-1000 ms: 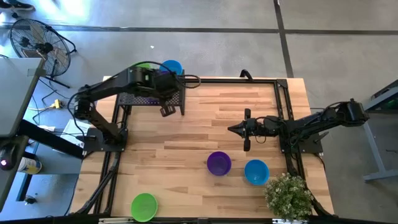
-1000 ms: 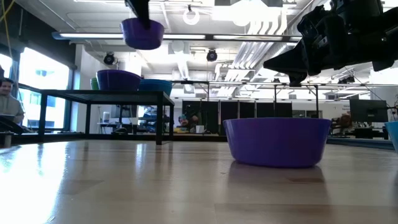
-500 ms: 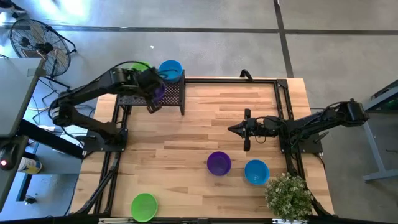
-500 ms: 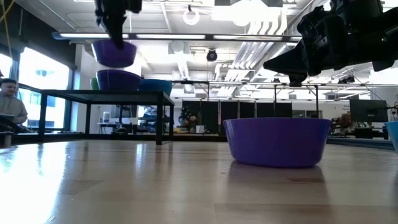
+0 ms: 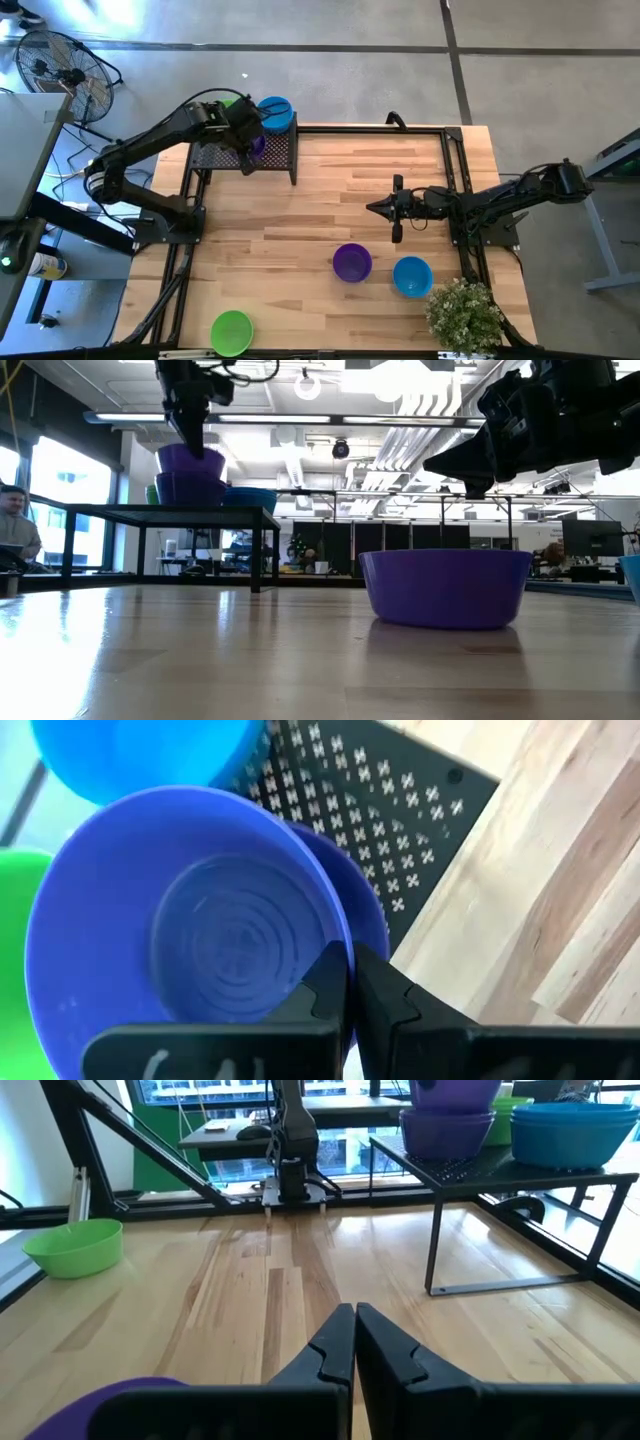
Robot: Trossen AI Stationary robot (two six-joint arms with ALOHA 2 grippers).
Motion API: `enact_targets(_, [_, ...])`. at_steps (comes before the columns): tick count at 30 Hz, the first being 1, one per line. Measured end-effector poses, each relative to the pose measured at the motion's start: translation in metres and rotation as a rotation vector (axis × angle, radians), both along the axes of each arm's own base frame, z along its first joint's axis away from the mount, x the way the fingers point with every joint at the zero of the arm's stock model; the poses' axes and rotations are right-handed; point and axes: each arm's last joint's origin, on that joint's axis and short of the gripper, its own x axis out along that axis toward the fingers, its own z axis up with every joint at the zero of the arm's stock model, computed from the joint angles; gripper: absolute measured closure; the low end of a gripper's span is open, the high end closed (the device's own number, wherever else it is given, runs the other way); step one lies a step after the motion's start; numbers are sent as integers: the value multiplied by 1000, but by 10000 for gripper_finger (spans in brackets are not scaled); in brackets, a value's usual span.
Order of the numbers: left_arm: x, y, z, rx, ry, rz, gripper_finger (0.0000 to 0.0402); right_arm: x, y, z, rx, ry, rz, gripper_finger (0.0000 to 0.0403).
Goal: Pick & Place Mini bowls
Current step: Stack the violet bowl on top of the violet bowl on the shelf
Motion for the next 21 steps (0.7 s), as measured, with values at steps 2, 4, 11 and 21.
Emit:
enact_targets(2, [1, 0, -7, -20, 10, 4, 401, 0, 0, 0, 0, 3, 0, 401])
enact_targets(4, [1, 0, -15, -33, 22, 7, 401, 0, 0, 0, -2, 3, 0, 402])
enact_targets(11, [6, 3, -24, -20, 3, 4, 399, 0, 0, 0, -3, 3, 0, 402])
enact_targets(21, [2, 0, -26, -59, 27, 8, 331, 0, 0, 0, -3, 3, 1, 402])
